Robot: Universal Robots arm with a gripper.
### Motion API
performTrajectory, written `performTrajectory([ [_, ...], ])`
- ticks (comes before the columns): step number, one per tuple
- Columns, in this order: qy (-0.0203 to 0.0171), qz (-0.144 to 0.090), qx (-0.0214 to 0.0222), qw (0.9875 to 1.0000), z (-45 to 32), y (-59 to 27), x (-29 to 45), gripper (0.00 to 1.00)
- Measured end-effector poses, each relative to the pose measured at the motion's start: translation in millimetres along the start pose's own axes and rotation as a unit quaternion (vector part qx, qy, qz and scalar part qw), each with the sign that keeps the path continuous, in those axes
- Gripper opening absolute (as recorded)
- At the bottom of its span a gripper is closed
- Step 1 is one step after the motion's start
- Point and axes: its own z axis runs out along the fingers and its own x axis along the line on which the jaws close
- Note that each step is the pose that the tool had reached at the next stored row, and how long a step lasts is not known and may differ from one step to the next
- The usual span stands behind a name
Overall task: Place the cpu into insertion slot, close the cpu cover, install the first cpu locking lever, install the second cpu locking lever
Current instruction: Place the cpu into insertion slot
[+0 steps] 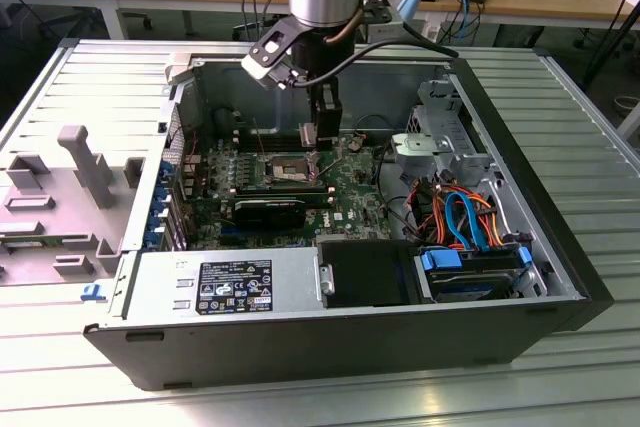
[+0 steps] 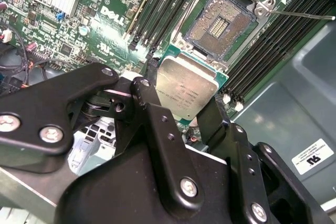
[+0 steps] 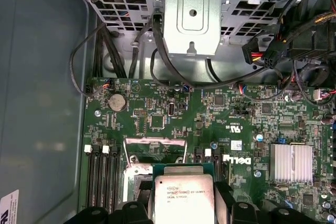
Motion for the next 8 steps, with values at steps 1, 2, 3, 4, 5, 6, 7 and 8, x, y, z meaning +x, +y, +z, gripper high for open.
performTrajectory([
  [1,0.0000,0.000,0.0000,1.0000,0.0,-0.8,0.1,0.55],
  [2,0.0000,0.000,0.0000,1.0000,0.0,-1.6,0.1,0.55],
  [3,0.0000,0.000,0.0000,1.0000,0.1,-2.0,0.1,0.55],
  [4,0.0000,0.000,0.0000,1.0000,0.1,-2.1,0.1,0.55],
  [5,-0.0001,0.000,0.0000,1.0000,0.1,-2.3,0.1,0.55],
  [6,-0.0001,0.000,0.0001,1.0000,0.2,-2.5,0.1,0.55],
  [7,-0.0001,0.000,0.0001,1.0000,0.2,-2.7,0.1,0.55],
  [8,0.0000,0.000,0.0000,1.0000,0.4,-2.8,0.1,0.55],
])
